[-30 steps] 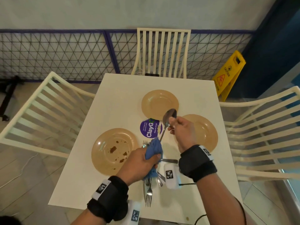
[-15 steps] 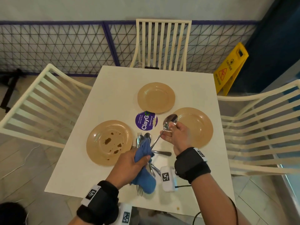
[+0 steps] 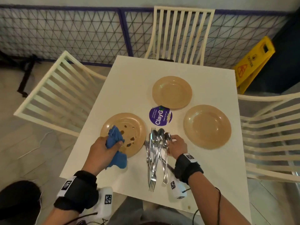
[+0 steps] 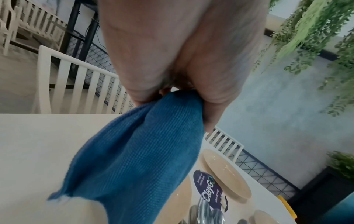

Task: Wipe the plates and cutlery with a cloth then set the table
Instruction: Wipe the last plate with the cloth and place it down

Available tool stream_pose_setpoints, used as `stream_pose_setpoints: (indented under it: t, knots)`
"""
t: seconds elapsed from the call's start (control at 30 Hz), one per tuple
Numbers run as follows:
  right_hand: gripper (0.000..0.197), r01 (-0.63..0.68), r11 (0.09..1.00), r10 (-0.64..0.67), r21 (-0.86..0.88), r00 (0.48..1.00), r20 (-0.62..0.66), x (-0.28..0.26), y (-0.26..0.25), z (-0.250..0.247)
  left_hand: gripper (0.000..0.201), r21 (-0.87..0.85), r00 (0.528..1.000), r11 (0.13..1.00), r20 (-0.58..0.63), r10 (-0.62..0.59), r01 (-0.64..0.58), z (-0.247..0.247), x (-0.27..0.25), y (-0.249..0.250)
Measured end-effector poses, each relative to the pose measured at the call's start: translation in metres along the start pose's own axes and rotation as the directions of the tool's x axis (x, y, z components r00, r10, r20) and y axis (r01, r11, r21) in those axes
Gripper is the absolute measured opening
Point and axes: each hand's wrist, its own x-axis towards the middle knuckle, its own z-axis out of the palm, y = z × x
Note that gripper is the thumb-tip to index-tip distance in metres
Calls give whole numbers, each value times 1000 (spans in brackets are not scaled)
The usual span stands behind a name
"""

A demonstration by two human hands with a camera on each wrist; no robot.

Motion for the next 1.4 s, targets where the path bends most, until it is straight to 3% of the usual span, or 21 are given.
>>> stream_pose_setpoints:
  t: [0.2, 0.27, 0.37, 0.5, 0.6, 0.7, 0.8, 0.93, 1.03, 1.1, 1.17, 1.3, 1.4]
  knots:
    - [11, -22, 973, 12, -230, 999, -44, 9, -4, 28, 6, -23, 997, 997, 32, 69, -68, -13, 38, -7]
    - [11, -40, 962, 25, -271, 998, -57, 5, -13, 30, 5, 43, 989, 995, 121, 89, -95, -16, 54, -23]
    - [16, -38, 939, 5, -341, 995, -98, -4, -31, 27, 24, 200, 955, 973, 293, 49, -112, -19, 76, -53]
    - [20, 71, 943, -127, -324, 980, -154, -26, -55, 40, 53, 553, 936, 818, 348, -56, -157, -21, 93, -77]
    - [29, 54, 944, -49, -326, 999, 23, -36, -63, 72, 66, 555, 935, 786, 345, 79, -271, -18, 101, -81]
    - [58, -24, 933, 64, -360, 993, 100, -33, -64, 101, 73, 553, 851, 675, 473, 227, -487, -15, 104, -87]
    - [58, -60, 931, 81, -361, 996, 44, -24, -64, 118, 73, 616, 800, 542, 566, 199, -571, -12, 102, -99]
    - [47, -104, 979, 118, -176, 991, 69, -10, -68, 127, 76, 644, 772, 436, 583, 254, -629, -15, 104, -109]
    - [34, -65, 996, 70, -56, 993, 96, -5, -71, 130, 75, 676, 789, 411, 558, 258, -612, -18, 108, -113]
    - [35, -80, 989, 60, 123, 986, 157, -8, -75, 128, 73, 690, 800, 407, 547, 248, -598, -22, 111, -112]
    - [39, -128, 945, 46, 301, 963, 264, -15, -79, 123, 72, 705, 819, 420, 521, 239, -571, -28, 116, -113]
    - [58, -186, 870, -38, 457, 898, 439, -25, -74, 115, 88, 697, 860, 517, 474, 189, -497, -35, 136, -115]
    - [63, -170, 862, -72, 477, 892, 447, -32, -70, 113, 72, 691, 877, 559, 455, 157, -459, -33, 149, -100]
